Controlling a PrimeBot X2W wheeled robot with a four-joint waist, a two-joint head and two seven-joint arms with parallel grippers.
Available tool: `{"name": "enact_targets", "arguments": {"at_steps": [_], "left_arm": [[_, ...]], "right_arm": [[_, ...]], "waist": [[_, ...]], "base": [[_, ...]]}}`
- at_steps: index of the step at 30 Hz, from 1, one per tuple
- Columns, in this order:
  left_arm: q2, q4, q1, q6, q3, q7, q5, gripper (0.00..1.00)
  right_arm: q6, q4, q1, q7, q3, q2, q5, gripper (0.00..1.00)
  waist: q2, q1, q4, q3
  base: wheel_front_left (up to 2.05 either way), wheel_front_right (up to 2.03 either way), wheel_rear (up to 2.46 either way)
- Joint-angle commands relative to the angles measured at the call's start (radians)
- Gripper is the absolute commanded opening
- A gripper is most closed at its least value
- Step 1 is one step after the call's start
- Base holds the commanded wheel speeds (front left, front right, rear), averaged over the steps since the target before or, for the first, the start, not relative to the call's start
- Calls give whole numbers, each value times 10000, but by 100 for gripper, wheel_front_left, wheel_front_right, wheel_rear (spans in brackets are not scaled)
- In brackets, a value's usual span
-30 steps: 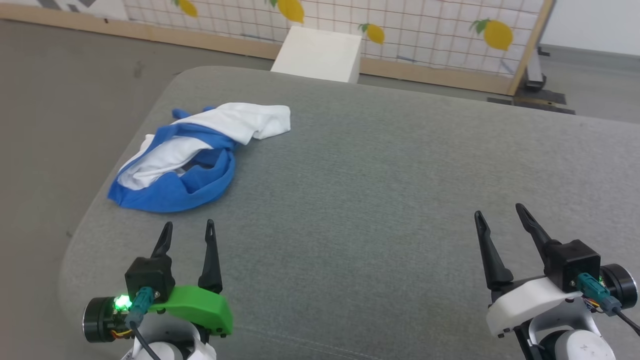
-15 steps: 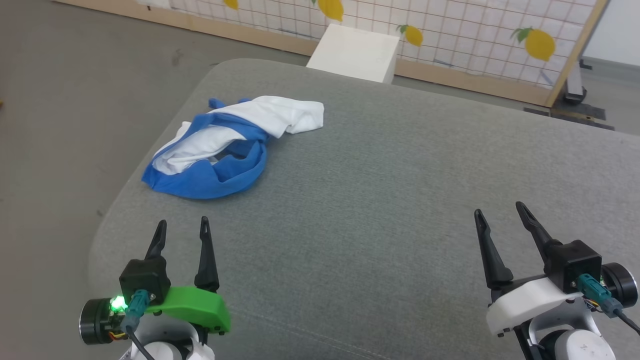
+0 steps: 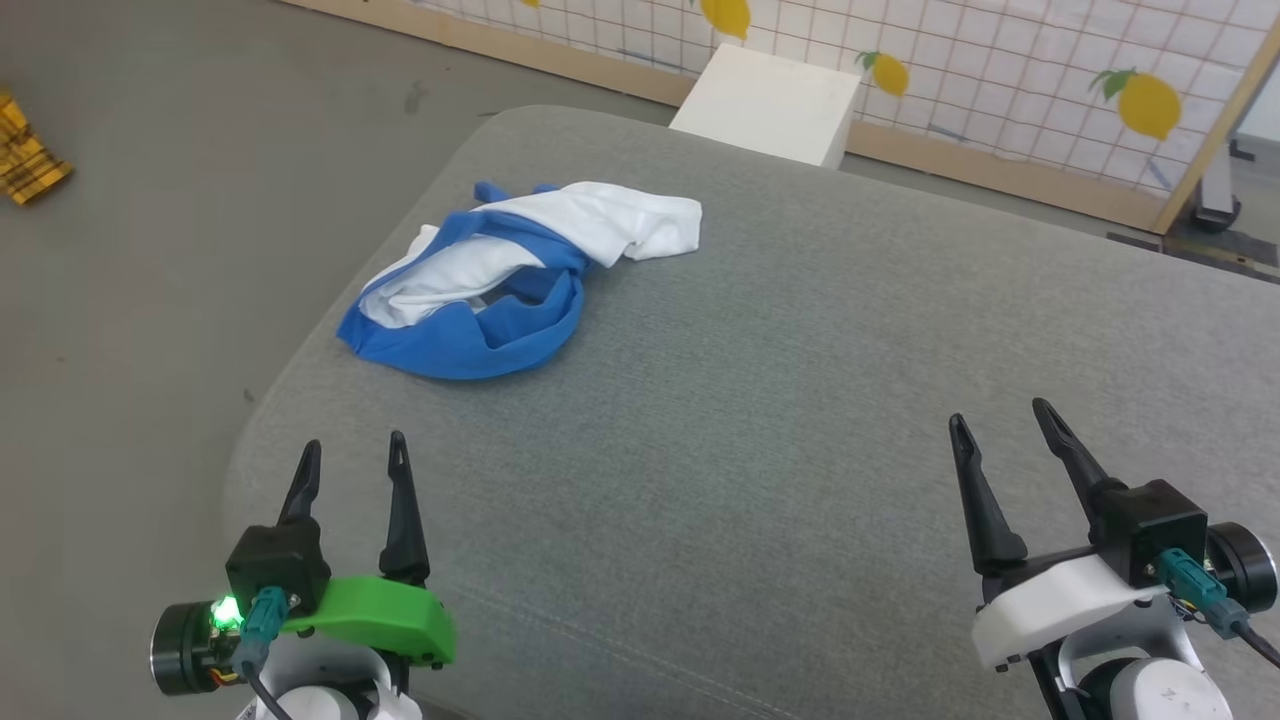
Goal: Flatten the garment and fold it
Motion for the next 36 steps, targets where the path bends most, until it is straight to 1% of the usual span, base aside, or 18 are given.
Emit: {"name": "enact_targets", "arguments": {"at_steps": [1, 20, 36], "left_arm": [[88, 21, 185, 97, -34, -93, -169, 100], [200, 156, 252, 473, -223, -449, -569, 100], [338, 290, 209, 695, -382, -766, -991, 100]], "right_arm": [[-10, -77, 166, -104, 21, 14, -47, 100], [-13, -186, 166, -252, -9, 19, -49, 100], [-15, -267, 180, -444, -127, 22, 110, 100]], "waist": [[0, 0, 111, 11], [0, 0, 795, 175], [0, 0, 1352, 295]], "base": [[0, 0, 0], [0, 0, 0], [0, 0, 0]]}}
